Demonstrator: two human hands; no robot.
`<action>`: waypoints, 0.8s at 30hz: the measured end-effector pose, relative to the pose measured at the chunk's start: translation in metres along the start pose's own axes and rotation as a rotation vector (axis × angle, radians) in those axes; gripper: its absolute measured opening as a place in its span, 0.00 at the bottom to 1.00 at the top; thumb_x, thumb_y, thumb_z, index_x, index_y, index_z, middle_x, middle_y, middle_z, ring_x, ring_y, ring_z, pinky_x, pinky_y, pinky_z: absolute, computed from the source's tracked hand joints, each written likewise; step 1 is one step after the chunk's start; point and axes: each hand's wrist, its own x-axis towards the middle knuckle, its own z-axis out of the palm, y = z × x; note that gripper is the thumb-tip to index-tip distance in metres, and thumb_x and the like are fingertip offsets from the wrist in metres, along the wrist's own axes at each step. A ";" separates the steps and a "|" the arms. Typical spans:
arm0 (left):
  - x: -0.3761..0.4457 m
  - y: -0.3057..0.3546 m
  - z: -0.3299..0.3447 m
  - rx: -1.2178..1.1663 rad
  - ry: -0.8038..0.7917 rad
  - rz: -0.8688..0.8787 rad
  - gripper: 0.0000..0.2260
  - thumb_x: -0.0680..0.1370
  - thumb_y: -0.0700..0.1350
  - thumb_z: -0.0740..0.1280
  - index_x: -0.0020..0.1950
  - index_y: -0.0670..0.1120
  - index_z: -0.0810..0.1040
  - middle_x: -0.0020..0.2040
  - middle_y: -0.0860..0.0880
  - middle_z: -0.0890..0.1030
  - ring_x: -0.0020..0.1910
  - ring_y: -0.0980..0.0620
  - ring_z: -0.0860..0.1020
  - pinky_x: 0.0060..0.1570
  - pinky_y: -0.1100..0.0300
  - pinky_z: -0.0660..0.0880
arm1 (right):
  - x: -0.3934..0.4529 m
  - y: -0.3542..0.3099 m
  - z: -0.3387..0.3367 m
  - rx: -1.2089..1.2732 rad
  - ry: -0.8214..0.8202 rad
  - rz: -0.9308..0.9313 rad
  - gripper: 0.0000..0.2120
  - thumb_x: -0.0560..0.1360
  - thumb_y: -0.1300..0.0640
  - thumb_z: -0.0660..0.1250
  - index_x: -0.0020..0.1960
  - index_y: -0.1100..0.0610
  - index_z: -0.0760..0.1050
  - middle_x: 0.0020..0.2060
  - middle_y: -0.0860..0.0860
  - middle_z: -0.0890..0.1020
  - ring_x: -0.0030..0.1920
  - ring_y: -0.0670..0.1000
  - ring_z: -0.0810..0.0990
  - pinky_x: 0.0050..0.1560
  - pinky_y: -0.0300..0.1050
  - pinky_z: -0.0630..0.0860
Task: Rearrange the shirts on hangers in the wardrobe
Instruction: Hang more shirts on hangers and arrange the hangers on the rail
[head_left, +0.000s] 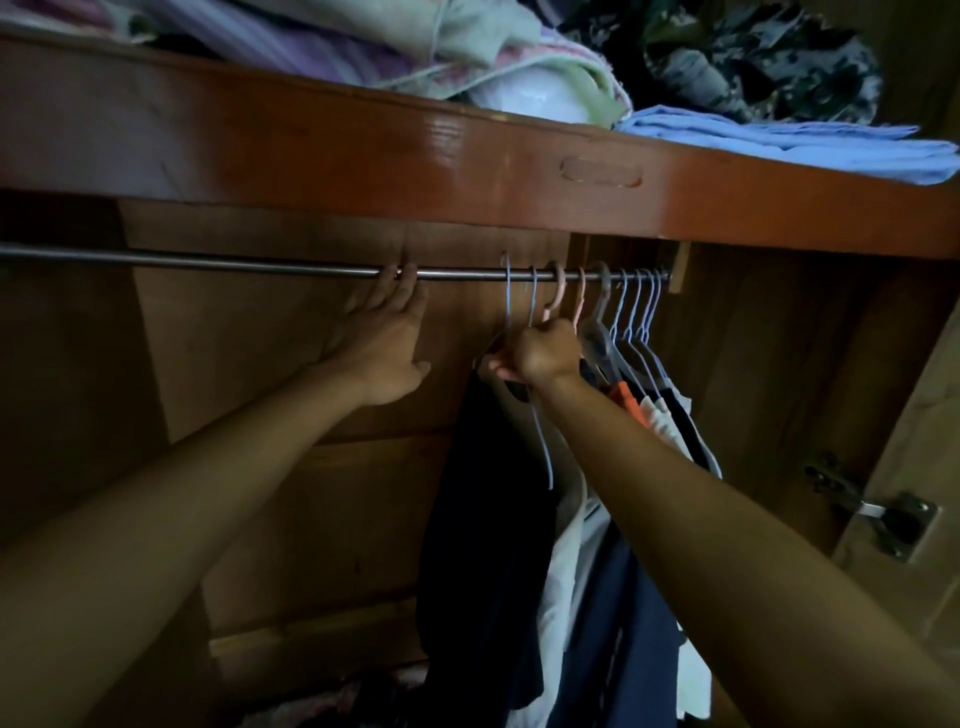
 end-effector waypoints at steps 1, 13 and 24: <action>0.000 0.000 -0.001 0.000 -0.006 -0.001 0.42 0.76 0.57 0.68 0.81 0.45 0.47 0.81 0.49 0.40 0.79 0.50 0.39 0.75 0.47 0.47 | 0.001 0.003 0.002 0.000 -0.014 0.016 0.13 0.81 0.67 0.56 0.58 0.72 0.76 0.43 0.67 0.83 0.25 0.51 0.82 0.23 0.38 0.75; -0.009 0.025 -0.023 -0.272 -0.078 -0.026 0.38 0.78 0.55 0.68 0.81 0.45 0.51 0.81 0.46 0.49 0.80 0.48 0.46 0.77 0.49 0.52 | -0.010 0.005 -0.018 -0.379 -0.114 -0.066 0.10 0.76 0.60 0.66 0.40 0.63 0.81 0.34 0.60 0.84 0.35 0.58 0.86 0.38 0.51 0.84; -0.032 0.083 -0.043 -0.609 -0.146 0.091 0.12 0.75 0.53 0.72 0.56 0.50 0.81 0.40 0.56 0.79 0.40 0.57 0.79 0.41 0.60 0.74 | -0.051 -0.014 -0.103 -0.872 -0.238 -0.247 0.05 0.71 0.58 0.73 0.45 0.55 0.86 0.44 0.52 0.87 0.48 0.51 0.83 0.52 0.46 0.80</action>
